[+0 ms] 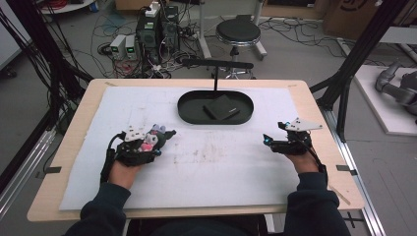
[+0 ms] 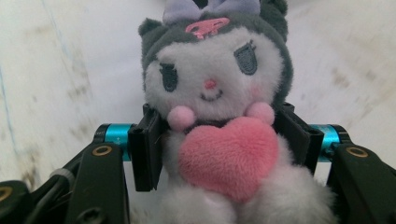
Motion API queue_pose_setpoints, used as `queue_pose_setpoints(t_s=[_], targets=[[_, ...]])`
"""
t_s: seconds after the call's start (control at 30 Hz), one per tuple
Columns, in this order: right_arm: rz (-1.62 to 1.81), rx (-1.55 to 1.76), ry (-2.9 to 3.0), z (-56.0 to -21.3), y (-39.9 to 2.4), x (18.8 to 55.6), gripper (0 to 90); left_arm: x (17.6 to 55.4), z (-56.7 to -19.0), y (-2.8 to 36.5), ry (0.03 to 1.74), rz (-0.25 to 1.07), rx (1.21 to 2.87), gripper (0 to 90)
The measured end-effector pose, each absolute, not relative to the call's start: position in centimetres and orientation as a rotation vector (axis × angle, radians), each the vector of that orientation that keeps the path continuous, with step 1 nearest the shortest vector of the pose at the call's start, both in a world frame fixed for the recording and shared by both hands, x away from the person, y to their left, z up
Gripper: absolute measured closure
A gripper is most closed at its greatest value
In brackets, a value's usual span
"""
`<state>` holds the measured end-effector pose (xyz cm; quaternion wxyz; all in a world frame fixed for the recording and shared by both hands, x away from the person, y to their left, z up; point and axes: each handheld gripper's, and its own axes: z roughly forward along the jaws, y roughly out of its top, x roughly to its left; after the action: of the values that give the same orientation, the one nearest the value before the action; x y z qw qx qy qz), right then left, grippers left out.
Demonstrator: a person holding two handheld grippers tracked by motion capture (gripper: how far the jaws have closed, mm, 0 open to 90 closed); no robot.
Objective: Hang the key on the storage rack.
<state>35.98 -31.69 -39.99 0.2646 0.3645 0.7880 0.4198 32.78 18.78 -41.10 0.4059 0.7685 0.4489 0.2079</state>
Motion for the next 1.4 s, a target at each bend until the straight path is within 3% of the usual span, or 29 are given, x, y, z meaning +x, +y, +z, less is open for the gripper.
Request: queue_pose_setpoints(t_s=[0.5,0.83,1.4], targets=[[1.172,0.996,2.097,-39.6,-32.0,36.2,24.0,38.2,-34.3,18.2,1.009,0.465,1.806,41.7],[1.203,0.999,2.078,-39.4,-32.2,36.3,24.0,42.7,-30.6,17.3,0.971,0.458,1.834,41.7],[1.227,1.005,2.067,-39.3,-32.6,36.2,24.0,48.0,-29.6,13.7,0.996,0.454,1.788,41.7]])
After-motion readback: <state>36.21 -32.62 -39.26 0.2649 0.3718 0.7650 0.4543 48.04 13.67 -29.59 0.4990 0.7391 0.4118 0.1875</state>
